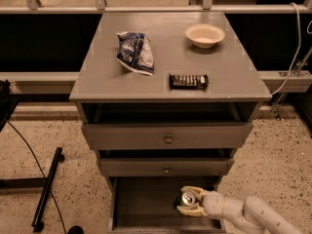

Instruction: Place green can into bottom drawer

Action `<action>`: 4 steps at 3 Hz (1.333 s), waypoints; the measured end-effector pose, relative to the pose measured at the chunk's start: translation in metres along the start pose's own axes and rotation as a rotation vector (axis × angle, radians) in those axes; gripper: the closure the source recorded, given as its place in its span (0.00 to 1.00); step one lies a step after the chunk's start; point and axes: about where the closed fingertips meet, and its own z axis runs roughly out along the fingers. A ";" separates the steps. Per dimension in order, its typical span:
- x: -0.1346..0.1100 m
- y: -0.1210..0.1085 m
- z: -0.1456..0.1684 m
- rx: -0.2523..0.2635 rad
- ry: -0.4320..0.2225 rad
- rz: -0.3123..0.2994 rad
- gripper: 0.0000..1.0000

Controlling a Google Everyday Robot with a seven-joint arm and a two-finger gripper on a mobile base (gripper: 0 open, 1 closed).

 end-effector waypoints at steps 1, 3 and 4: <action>0.041 -0.008 0.011 0.018 -0.011 0.010 1.00; 0.114 -0.034 0.042 0.049 0.045 0.047 0.97; 0.139 -0.037 0.053 0.041 0.090 0.072 0.82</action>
Offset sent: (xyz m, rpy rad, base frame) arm 0.0440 0.0044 -0.1101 0.0048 0.0106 -0.0532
